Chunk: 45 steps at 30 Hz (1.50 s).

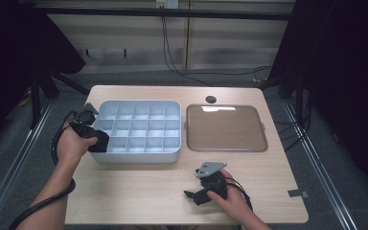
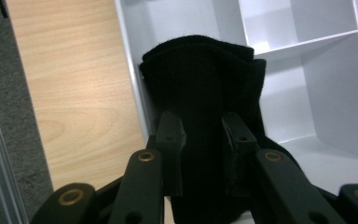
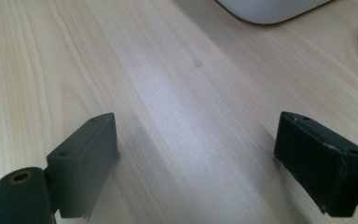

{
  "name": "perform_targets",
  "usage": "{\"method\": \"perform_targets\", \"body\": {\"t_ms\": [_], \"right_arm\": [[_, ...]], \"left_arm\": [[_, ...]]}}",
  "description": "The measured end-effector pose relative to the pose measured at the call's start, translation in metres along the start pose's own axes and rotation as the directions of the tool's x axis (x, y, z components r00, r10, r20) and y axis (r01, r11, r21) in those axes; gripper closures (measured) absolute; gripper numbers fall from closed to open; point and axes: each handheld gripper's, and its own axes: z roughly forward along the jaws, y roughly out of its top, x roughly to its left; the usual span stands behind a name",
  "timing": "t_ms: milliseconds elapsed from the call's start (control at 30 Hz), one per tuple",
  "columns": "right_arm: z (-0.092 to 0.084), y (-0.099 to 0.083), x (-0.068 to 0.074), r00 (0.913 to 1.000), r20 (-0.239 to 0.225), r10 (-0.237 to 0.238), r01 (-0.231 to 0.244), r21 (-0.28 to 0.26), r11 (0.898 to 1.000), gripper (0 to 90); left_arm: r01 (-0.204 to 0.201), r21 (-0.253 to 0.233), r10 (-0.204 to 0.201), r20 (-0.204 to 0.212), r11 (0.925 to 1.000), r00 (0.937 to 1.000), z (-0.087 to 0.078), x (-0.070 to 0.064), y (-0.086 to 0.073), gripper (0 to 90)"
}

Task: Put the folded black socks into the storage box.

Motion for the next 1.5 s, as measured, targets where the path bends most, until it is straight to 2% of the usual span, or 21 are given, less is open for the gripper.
{"method": "perform_targets", "body": {"t_ms": [67, 200, 500, 667, 867, 1133, 1300, 1500], "right_arm": [[0.0, 0.0, 0.0, 1.0, 0.0, 0.0, 0.0, 0.0, 1.0, 12.7], [0.0, 0.0, 0.0, 1.0, 0.0, 0.0, 0.0, 0.0, 1.0, 12.7], [0.0, 0.0, 0.0, 1.0, 0.0, 0.0, 0.0, 0.0, 1.0, 12.7], [0.0, 0.0, 0.0, 1.0, 0.0, 0.0, 0.0, 0.0, 1.0, 12.7], [0.0, 0.0, 0.0, 1.0, 0.002, -0.002, 0.002, -0.002, 1.0, 12.7], [0.0, 0.0, 0.0, 1.0, 0.001, -0.003, 0.003, -0.002, 1.0, 12.7], [0.0, 0.0, 0.0, 1.0, 0.002, -0.002, 0.002, -0.002, 1.0, 12.7], [0.0, 0.0, 0.0, 1.0, 0.0, 0.001, -0.001, 0.001, 1.0, 12.7]], "left_arm": [[0.005, -0.003, -0.005, 0.003, 1.0, 1.0, 0.001, 0.001, 0.0, 71.7], [0.022, -0.023, -0.022, 0.041, 0.9995, 0.9989, 0.0, 0.005, -0.003, 70.3], [0.025, -0.07, -0.021, 0.058, 0.9972, 0.9981, -0.013, 0.007, -0.002, 61.1], [0.031, -0.085, -0.025, 0.066, 0.9959, 0.9975, -0.021, 0.007, 0.001, 61.3], [0.026, -0.095, -0.019, 0.067, 0.9952, 0.9976, -0.028, 0.007, 0.005, 66.8], [0.019, -0.096, -0.014, 0.045, 0.9953, 0.9989, -0.029, 0.01, 0.006, 82.8], [0.021, -0.099, -0.016, 0.052, 0.9948, 0.9985, -0.025, 0.013, 0.006, 84.7], [0.014, -0.082, -0.01, 0.054, 0.9965, 0.9985, -0.018, 0.01, 0.005, 86.2]]}}
